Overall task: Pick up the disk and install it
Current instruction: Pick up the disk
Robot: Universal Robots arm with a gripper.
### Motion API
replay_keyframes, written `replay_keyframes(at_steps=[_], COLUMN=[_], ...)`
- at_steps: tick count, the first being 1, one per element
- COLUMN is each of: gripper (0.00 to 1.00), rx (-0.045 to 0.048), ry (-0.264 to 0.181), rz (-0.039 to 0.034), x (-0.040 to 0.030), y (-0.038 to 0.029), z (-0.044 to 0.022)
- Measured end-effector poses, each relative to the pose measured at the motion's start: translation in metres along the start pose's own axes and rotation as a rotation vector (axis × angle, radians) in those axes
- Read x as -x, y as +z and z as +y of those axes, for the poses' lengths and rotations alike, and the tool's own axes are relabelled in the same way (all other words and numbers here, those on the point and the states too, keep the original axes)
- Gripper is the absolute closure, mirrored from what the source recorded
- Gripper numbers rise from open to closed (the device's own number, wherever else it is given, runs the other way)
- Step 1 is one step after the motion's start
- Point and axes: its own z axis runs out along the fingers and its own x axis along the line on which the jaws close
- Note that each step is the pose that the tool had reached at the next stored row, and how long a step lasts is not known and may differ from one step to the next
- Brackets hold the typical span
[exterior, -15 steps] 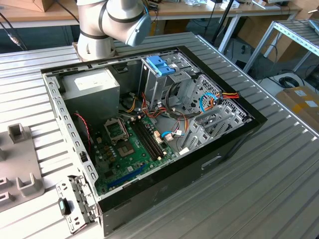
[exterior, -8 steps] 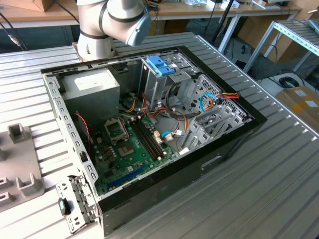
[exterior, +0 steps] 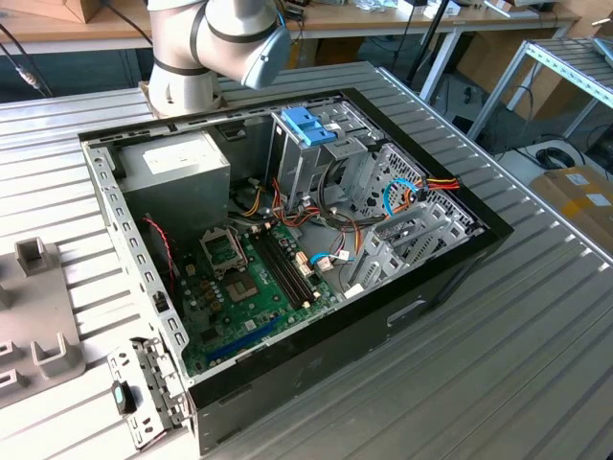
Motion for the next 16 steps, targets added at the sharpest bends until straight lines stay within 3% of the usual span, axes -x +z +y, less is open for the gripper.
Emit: replay_keyframes(at_steps=[16], gripper=[0.63], rx=[-0.0002], ry=[0.000], rz=[0.0056], x=[0.0001], y=[-0.0002], z=[-0.0059])
